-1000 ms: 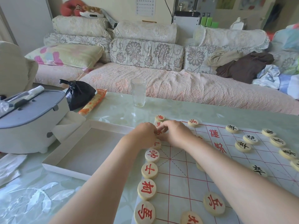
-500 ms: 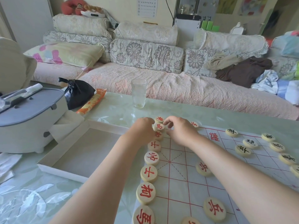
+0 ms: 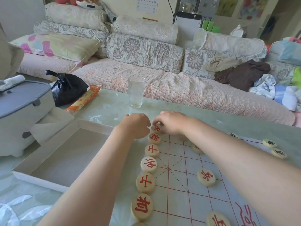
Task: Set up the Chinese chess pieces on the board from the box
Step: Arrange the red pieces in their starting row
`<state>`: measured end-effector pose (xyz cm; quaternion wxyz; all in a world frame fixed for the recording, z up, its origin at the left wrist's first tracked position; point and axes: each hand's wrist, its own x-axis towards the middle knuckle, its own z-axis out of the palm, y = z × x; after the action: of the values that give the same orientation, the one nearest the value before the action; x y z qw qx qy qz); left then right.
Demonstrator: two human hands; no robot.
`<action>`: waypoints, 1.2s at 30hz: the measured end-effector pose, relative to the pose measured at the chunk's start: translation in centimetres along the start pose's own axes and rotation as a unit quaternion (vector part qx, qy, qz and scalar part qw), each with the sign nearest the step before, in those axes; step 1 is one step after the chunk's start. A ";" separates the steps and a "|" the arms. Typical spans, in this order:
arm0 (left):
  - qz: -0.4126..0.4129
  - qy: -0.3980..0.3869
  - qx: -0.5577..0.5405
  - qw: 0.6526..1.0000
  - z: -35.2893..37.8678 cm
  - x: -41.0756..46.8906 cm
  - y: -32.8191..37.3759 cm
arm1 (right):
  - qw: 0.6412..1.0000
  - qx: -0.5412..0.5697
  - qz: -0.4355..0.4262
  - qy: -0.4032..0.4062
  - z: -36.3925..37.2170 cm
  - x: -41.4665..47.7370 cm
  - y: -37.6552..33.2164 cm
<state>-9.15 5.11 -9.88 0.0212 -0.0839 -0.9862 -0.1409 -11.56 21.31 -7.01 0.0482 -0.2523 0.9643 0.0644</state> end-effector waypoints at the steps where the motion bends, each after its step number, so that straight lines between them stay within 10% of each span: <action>1: 0.002 -0.006 -0.003 1.000 0.1 0.0 0.1 | 1.000 0.001 0.002 0.003 0.0 0.0 0.1; 36: -0.057 -0.007 -0.149 0.987 -1.0 3.3 -0.4 | 0.929 0.279 0.216 0.108 1.1 1.5 1.1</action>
<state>-12.48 4.99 -8.78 -0.0063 -0.0309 -0.9576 -0.2863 -13.29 21.68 -8.16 -0.0026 -0.0194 0.9739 -0.2262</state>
